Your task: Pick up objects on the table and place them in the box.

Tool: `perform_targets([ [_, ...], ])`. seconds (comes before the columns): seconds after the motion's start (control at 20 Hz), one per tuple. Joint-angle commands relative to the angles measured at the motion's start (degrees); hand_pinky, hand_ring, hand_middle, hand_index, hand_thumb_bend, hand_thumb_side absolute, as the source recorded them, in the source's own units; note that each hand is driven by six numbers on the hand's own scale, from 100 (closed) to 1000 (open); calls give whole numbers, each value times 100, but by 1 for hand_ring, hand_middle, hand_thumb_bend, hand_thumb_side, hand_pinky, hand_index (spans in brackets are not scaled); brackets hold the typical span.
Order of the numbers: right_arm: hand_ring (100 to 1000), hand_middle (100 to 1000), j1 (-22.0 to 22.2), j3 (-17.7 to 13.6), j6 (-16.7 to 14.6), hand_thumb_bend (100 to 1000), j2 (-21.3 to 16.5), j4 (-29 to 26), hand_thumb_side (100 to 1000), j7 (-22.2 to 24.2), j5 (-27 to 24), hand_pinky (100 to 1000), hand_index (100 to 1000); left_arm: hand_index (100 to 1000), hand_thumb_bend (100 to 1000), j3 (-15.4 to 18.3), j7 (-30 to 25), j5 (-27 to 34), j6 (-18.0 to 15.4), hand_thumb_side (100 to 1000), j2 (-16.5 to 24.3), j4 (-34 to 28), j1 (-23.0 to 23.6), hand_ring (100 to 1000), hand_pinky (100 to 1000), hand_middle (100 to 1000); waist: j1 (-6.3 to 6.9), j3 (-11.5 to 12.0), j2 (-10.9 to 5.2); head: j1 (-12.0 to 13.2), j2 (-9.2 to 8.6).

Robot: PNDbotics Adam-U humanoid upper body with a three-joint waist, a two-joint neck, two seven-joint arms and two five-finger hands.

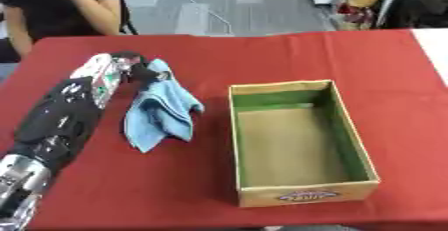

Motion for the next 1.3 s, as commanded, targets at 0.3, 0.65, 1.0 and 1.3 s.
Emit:
perform_targets([
  [0.3,780,807,-108,-10,-7,100,-84,-89,680,18,-42,597,971,910,909,-435,-923,-941,-572,846,-67,-336,53,641,676,812,0,-28,-41,27,-9],
  [0.65,780,807,-101,-15,3,100,-86,-89,682,14,-35,597,972,483,258,-613,-1619,-1287,-766,145,53,-924,125,300,290,419,10,-26,-53,7,-9],
  [1.0,780,807,-91,-25,15,100,-88,-89,685,4,-15,597,972,117,100,-526,-274,-1137,-485,105,350,-1771,331,100,100,100,20,-23,-53,-35,-9],
  [1.3,780,807,-78,-38,32,100,-90,-89,686,-15,2,597,972,100,100,-78,137,-481,-153,100,834,-2864,510,100,100,100,32,-14,-72,-119,-9],
])
